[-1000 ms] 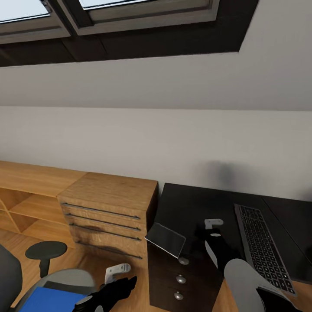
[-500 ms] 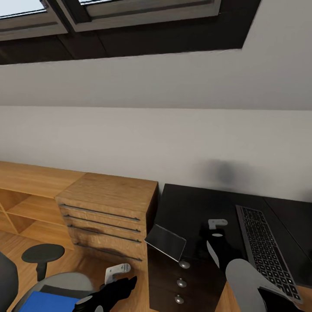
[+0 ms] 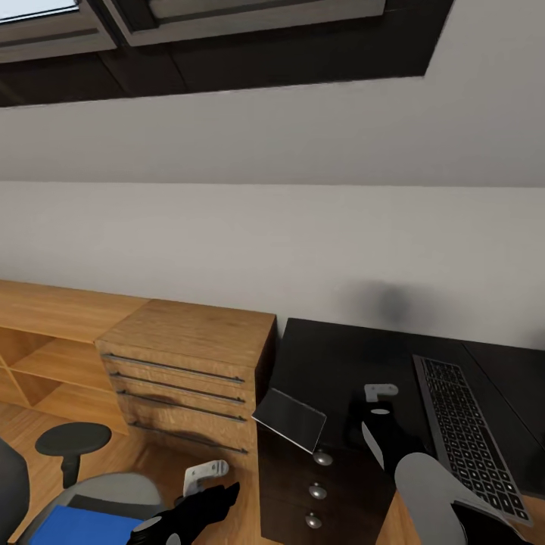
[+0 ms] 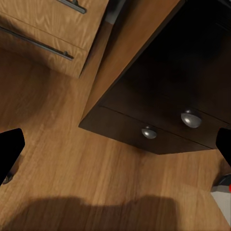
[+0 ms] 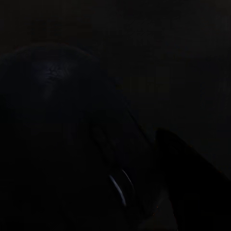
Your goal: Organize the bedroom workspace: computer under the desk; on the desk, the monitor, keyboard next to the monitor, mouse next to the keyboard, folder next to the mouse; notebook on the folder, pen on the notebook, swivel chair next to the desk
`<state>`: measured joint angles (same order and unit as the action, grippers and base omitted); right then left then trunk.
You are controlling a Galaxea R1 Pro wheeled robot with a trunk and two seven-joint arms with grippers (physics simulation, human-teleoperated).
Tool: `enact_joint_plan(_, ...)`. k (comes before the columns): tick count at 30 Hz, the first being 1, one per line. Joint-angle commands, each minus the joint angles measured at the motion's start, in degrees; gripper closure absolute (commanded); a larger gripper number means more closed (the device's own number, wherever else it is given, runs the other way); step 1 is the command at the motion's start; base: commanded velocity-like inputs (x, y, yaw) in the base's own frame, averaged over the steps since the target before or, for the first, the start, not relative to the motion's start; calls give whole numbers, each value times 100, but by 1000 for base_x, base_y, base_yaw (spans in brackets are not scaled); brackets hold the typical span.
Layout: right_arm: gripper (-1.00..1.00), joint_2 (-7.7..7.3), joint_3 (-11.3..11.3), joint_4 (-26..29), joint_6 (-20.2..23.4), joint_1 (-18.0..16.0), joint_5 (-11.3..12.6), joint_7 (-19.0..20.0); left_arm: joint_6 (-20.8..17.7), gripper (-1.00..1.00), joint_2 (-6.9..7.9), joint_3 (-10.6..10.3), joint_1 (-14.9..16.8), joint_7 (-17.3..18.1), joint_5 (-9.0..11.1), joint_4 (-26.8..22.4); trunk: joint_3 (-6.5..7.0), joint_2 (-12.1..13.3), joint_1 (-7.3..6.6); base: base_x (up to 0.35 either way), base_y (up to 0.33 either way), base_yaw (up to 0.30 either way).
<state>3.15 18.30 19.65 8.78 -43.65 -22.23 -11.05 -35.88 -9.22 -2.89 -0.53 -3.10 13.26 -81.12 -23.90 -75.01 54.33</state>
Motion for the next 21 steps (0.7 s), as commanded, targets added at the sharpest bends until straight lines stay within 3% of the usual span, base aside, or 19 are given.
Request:
enact_joint_plan(1,-100,6,22,5,35,-3,-38,-2,-24,-100,0,-1,0,-33,53,-9,-5,-3,0,0,0,0)
enact_joint_plan(21,-100,1,35,64,-54,-4,-13,30,-21,-100,0,-30,0,-38,40,-9,-5,-3,0,0,0,0)
